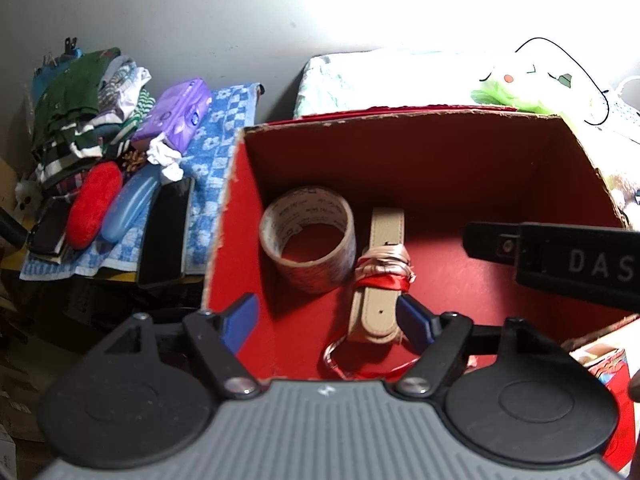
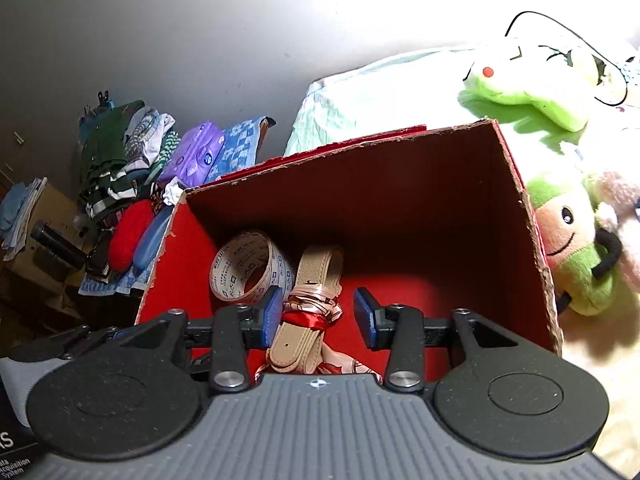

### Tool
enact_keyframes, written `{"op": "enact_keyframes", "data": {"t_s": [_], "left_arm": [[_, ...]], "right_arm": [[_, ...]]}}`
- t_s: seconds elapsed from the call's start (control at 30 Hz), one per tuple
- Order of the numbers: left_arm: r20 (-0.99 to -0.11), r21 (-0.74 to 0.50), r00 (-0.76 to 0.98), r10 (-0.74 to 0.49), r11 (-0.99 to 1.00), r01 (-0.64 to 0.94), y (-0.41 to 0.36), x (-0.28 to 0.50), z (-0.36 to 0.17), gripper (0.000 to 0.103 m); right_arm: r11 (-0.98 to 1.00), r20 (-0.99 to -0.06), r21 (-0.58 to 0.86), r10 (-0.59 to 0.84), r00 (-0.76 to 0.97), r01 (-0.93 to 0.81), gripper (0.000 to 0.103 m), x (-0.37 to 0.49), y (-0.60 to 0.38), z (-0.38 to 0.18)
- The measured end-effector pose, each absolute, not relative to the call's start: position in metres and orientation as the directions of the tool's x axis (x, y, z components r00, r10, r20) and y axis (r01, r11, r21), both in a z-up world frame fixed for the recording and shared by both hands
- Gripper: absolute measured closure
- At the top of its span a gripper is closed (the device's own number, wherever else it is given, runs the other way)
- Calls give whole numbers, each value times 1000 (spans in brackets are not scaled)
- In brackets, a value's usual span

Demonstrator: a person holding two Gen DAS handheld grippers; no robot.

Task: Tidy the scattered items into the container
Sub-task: 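Lower the strap into the box beside the tape roll and release, then withdraw the right tool from the box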

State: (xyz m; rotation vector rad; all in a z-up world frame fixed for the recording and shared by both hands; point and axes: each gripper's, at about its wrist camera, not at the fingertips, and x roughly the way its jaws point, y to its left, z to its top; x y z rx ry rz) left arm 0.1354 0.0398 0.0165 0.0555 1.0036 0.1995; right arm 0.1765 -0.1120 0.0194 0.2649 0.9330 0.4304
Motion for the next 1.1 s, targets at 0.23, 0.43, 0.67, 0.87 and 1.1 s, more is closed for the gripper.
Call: {"op": "enact_keyframes", "data": {"t_s": [0.23,0.43,0.67,0.87,1.1], "left_arm": [[-806,143,559,197,980,-138,48,105,27,12],[-788,149,591,173,985,-89,46,77,32,9],[-783,159,609,124,987,4,35,55,31,6],[-809,129,582,88,991,30,32,49,18,6],[-832,127,548,85,991,40,24,45,4,3]], "right_arm": [[902,-674,375,424,605,-215,55,138,-109,35],[916,-617,359,377,691,-179,54,97,-117,42],[927,-611,360,322,723,-109,54,68,-127,37],[936,-633,344,288,718,-71,54,50,-129,28],[943,-663,323,289,691,-84,54,45,-132,18]]}}
